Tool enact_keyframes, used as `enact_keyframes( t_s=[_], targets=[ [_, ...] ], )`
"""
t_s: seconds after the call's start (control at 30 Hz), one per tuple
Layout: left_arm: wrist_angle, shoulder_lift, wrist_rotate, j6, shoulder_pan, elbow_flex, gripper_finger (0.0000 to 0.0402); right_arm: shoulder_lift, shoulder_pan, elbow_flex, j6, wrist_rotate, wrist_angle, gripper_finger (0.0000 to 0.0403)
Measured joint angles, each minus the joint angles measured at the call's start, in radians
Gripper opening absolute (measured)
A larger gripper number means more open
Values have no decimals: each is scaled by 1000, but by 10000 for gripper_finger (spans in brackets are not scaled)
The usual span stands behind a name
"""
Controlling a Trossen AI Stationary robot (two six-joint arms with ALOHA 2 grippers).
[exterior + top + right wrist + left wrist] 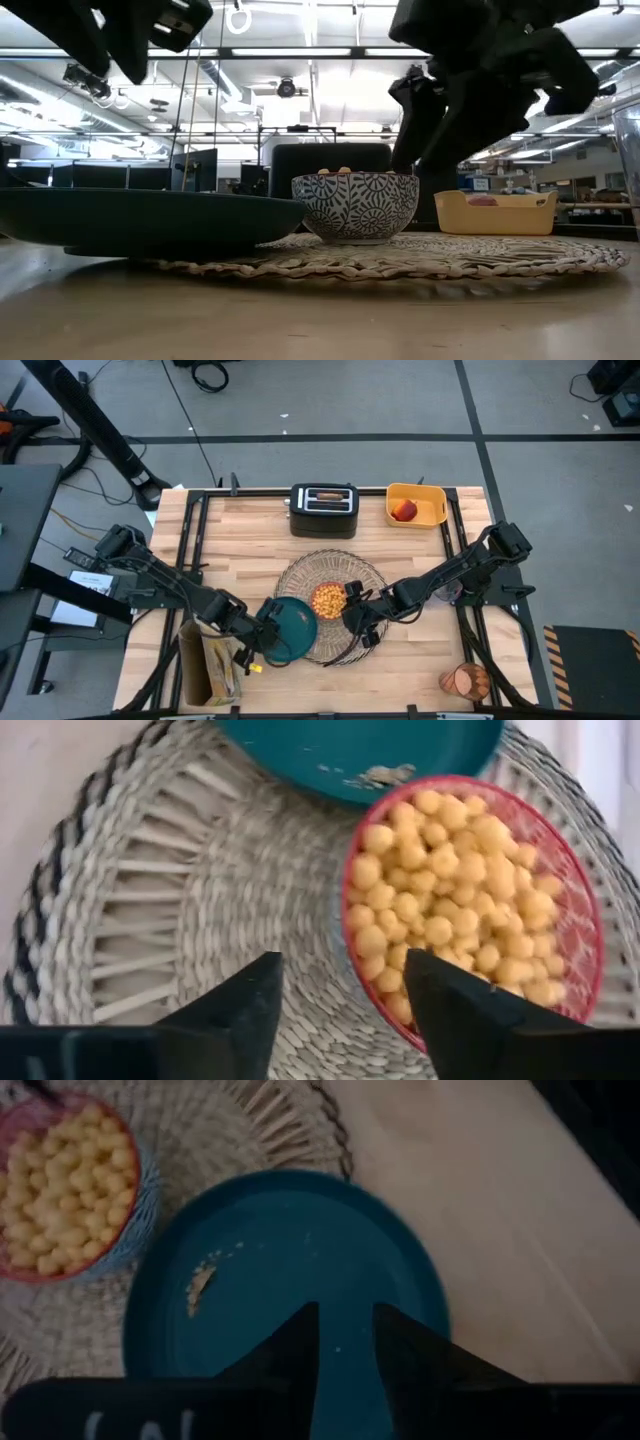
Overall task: Arrange a breakfast setting
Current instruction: Adjust the red bowl on the brown table mat
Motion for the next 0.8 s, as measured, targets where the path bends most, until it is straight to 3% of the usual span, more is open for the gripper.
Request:
enact_keyframes(
  t_s=[0.17, 0.3, 0.5, 0.8],
  targets=[
    [-6, -1, 0, 0, 17, 0, 105, 18, -16, -1, -161, -81, 13, 160],
    [-5, -1, 0, 0, 19, 0, 105, 25, -20, 0, -226, -84, 10, 130],
    [-4, -1, 0, 0, 18, 0, 105, 25, -48, 0, -288, -85, 6, 96],
    [-4, -1, 0, -8, 18, 0, 105, 25, -103, 0, -291, -181, 6, 49]
  ],
)
